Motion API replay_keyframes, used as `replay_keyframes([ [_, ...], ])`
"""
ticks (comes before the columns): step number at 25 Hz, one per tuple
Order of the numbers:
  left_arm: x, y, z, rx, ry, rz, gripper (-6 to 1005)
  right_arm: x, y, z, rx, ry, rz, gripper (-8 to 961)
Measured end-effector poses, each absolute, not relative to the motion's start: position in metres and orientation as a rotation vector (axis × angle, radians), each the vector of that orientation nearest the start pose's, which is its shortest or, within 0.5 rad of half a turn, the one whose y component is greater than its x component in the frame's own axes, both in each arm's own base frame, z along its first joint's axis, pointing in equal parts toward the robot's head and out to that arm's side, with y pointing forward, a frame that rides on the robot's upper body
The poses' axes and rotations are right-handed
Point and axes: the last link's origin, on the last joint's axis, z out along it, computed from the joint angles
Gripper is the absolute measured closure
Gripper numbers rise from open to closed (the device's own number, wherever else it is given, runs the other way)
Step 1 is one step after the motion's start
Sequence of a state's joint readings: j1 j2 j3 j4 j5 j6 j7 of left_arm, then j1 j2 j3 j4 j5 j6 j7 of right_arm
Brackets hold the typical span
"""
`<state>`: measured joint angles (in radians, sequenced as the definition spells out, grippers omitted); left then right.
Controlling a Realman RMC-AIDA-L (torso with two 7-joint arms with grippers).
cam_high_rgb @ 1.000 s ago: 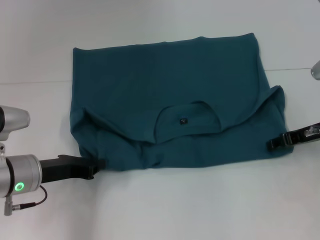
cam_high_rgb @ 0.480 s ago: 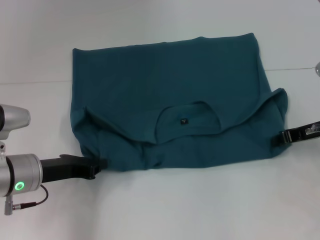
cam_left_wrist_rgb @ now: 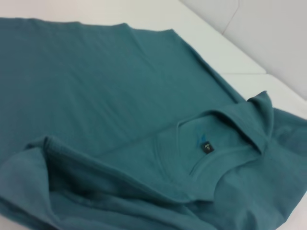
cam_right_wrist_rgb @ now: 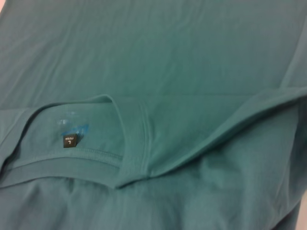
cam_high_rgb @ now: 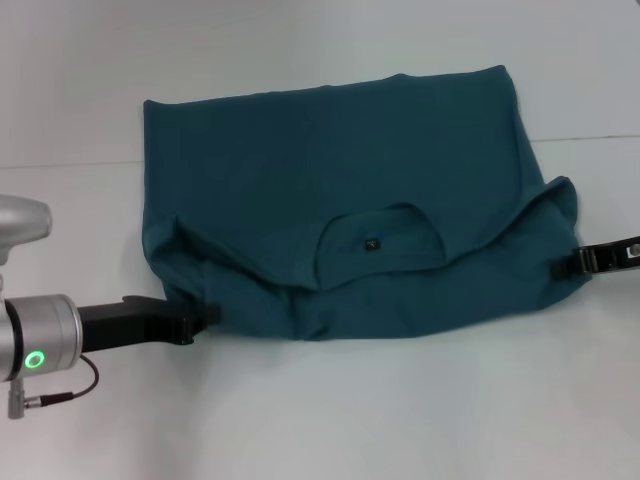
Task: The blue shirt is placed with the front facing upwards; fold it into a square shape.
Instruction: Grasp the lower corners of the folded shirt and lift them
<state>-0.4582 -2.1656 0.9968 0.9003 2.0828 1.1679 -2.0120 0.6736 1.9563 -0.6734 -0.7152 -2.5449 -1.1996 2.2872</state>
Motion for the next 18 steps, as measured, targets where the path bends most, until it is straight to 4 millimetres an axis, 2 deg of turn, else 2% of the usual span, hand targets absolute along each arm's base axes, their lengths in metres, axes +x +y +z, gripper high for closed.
replay_keyframes([
  [4,-0.252,0.36,-0.022,-2.441,-1.162,-0.445,986,0.313,0.402,0.068,-2.136,1.414,0.062,915],
  [7,-0.242,0.369,-0.012,-2.435,-1.131,-0.463,986,0.301,0.411,0.08,-2.13,1.373,0.084,914],
  [10,-0.23,0.385,0.005,-2.423,-1.082,-0.478,986,0.284,0.426,0.098,-2.1,1.339,0.118,914],
  [14,-0.207,0.418,0.035,-2.4,-1.004,-0.509,986,0.259,0.449,0.124,-2.069,1.291,0.153,913],
  [18,-0.197,0.428,0.039,-2.413,-0.988,-0.516,986,0.244,0.457,0.13,-2.074,1.246,0.133,912],
])
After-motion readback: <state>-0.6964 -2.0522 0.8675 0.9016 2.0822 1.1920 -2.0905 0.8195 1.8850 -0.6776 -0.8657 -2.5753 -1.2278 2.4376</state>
